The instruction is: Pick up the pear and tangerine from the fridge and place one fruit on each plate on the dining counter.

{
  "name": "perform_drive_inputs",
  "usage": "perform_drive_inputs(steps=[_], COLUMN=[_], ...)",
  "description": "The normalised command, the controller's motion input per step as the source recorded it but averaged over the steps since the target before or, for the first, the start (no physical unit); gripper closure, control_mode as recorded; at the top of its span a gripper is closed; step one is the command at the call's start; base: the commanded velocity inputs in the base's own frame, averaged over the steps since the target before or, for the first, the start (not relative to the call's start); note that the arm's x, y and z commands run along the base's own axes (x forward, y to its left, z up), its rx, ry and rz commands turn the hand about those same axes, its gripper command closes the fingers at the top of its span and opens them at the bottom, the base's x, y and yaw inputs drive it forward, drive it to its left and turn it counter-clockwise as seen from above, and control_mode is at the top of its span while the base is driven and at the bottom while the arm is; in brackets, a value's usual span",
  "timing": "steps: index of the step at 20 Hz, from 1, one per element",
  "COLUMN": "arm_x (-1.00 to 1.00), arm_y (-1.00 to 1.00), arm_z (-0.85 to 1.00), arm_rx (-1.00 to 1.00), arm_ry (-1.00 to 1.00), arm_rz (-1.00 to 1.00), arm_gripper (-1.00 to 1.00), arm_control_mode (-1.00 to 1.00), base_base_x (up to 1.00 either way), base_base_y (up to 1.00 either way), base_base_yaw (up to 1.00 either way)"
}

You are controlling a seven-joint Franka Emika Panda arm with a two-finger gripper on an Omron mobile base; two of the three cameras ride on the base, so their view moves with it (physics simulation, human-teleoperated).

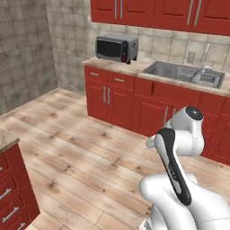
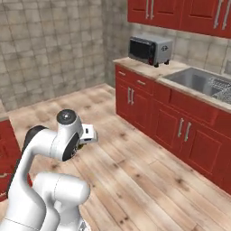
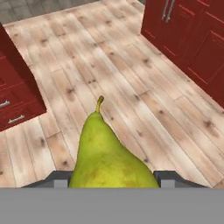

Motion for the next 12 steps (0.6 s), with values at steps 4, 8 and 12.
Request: perform_drive_inputs(steps=[4,8,12], arm_x=[0.00,0.00,0.00], arm_y=[0.00,0.00,0.00], arm_z=[0.00,0.00,0.00], arm_rx=[0.00,0.00,0.00], arm_ry=[0.00,0.00,0.00], arm_rz=[0.00,0.00,0.00], arm_gripper=[1.00,1.00,1.00], arm_control_mode=[1.00,1.00,1.00], base_base_x=[0.01,0.33,0.40], base_base_y=[0.21,0.20,0.26], base_base_yaw=[0.78,0.52,0.46])
